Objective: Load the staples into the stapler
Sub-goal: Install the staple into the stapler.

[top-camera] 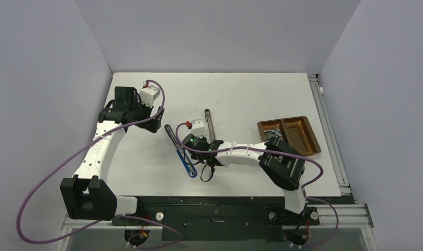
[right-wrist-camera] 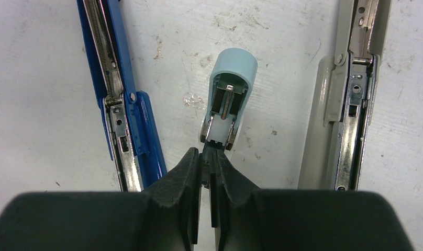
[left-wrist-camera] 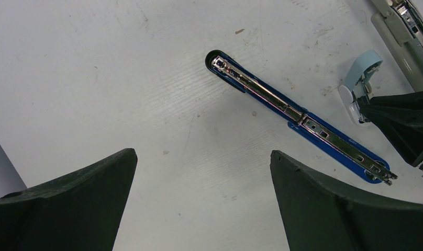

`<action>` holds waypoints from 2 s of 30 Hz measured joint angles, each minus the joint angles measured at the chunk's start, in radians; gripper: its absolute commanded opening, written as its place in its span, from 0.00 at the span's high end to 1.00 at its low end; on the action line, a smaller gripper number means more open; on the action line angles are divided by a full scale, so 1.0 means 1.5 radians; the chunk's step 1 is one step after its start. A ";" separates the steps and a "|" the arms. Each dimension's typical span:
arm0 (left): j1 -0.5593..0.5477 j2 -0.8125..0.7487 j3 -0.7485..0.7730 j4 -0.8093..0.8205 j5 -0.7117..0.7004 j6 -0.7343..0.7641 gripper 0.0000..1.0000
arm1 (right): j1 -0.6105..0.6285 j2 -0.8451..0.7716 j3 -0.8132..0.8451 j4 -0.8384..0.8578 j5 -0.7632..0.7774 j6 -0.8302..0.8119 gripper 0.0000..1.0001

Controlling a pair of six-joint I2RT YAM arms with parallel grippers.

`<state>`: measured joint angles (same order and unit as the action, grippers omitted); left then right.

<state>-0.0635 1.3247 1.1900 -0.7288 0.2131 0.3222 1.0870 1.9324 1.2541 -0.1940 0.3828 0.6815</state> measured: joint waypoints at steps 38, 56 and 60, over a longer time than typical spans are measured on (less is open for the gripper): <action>0.001 0.000 0.000 0.000 0.000 0.002 0.02 | -0.001 -0.001 -0.008 0.010 -0.005 -0.013 0.91; 0.001 0.000 0.000 0.000 0.000 0.002 0.02 | -0.009 -0.010 -0.036 0.013 -0.010 -0.013 0.91; 0.001 0.000 0.000 0.000 0.000 0.002 0.02 | -0.009 -0.010 -0.036 0.014 -0.013 -0.013 0.91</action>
<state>-0.0624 1.3247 1.1900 -0.7288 0.2131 0.3244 1.0737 1.9175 1.1999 -0.1722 0.3637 0.6613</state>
